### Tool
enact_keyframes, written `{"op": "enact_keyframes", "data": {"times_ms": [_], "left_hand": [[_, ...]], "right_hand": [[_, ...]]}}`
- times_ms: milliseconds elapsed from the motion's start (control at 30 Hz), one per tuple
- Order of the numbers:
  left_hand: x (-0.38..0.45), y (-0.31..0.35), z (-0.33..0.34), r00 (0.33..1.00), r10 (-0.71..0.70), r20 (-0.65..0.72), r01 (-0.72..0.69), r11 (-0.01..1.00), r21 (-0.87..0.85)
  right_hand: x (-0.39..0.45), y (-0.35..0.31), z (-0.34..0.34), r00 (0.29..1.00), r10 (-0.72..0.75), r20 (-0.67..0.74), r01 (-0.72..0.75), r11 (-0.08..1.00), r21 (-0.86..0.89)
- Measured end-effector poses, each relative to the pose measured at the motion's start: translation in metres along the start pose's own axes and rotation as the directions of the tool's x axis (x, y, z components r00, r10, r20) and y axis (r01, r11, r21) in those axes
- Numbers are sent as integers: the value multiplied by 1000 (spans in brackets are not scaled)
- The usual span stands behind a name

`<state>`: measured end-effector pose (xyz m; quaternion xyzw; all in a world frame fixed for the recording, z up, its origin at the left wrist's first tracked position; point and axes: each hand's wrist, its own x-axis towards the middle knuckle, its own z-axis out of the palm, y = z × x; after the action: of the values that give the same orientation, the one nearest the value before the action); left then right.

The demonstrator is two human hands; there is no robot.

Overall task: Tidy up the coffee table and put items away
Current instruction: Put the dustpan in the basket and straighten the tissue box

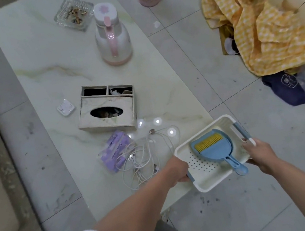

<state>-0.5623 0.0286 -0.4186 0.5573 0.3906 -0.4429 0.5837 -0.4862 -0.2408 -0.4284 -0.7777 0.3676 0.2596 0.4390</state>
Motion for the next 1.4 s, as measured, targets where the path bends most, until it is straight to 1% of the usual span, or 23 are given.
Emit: {"op": "enact_keyframes", "data": {"times_ms": [33, 100, 167, 267, 333, 400, 433, 467, 500, 567, 600, 633, 700, 733, 800, 900, 1000, 1100, 1167, 1233, 1300, 1400], "left_hand": [[0, -2, -6, 999, -15, -30, 15, 1000, 11], [1, -4, -19, 996, 18, -82, -10, 995, 97], [1, -4, -29, 992, 52, -113, -31, 983, 182], [-1, 2, -48, 986, 66, -153, -26, 968, 251], [-9, 9, -67, 973, 105, -204, -51, 967, 251], [-20, 16, -92, 943, 184, -277, -110, 958, 263], [-26, 18, -107, 911, 240, -335, -146, 948, 282], [-32, 18, -125, 864, 295, -408, -176, 936, 305], [-36, 18, -145, 801, 345, -489, -186, 920, 344], [-39, 9, -183, 673, 413, -613, -126, 881, 455], [-36, 2, -201, 642, 427, -637, -82, 864, 496], [-32, -6, -211, 651, 428, -627, -35, 842, 539], [-22, -22, -223, 741, 402, -539, 46, 770, 637], [-16, -28, -224, 774, 400, -490, 63, 722, 689], [-4, -35, -224, 794, 425, -436, 54, 664, 746], [7, -33, -227, 793, 456, -404, 10, 653, 757], [11, -31, -238, 782, 479, -399, -22, 661, 750], [7, -38, -256, 778, 507, -371, -21, 611, 791], [1, -45, -273, 763, 536, -362, -17, 576, 817], [-8, -50, -294, 740, 575, -349, -22, 540, 842], [-18, -51, -316, 713, 624, -320, -58, 507, 860], [-35, -54, -340, 662, 703, -260, -122, 443, 888]], "right_hand": [[1, 2, 8, 1000, 0, 19, 0, 1000, -1], [5, 6, 24, 999, 3, 39, -3, 1000, -7], [8, 6, 35, 999, 4, 39, -4, 1000, -3], [13, 0, 47, 1000, 2, 24, -1, 999, -35], [12, -6, 49, 1000, 4, 9, -3, 995, -99], [7, -17, 45, 997, -34, -65, 19, 977, -212], [2, -26, 44, 991, -77, -108, 47, 966, -254], [-5, -37, 45, 981, -139, -137, 94, 951, -293], [-13, -52, 49, 965, -220, -143, 160, 926, -341], [-31, -83, 68, 914, -395, -91, 330, 856, -398], [-39, -101, 86, 882, -470, -41, 418, 819, -394], [-49, -117, 104, 856, -516, 14, 483, 791, -375], [-68, -145, 154, 810, -568, 147, 581, 739, -341], [-78, -156, 180, 785, -581, 214, 618, 717, -322], [-97, -172, 229, 738, -594, 320, 673, 679, -293], [-115, -183, 280, 698, -594, 401, 710, 647, -278], [-124, -188, 308, 678, -579, 453, 727, 619, -296], [-128, -191, 324, 648, -571, 505, 755, 566, -330], [-129, -193, 335, 617, -558, 555, 782, 511, -356], [-132, -195, 345, 602, -524, 603, 795, 467, -388], [-132, -195, 354, 602, -461, 652, 798, 383, -466], [-132, -190, 365, 635, -299, 712, 769, 160, -619]]}}
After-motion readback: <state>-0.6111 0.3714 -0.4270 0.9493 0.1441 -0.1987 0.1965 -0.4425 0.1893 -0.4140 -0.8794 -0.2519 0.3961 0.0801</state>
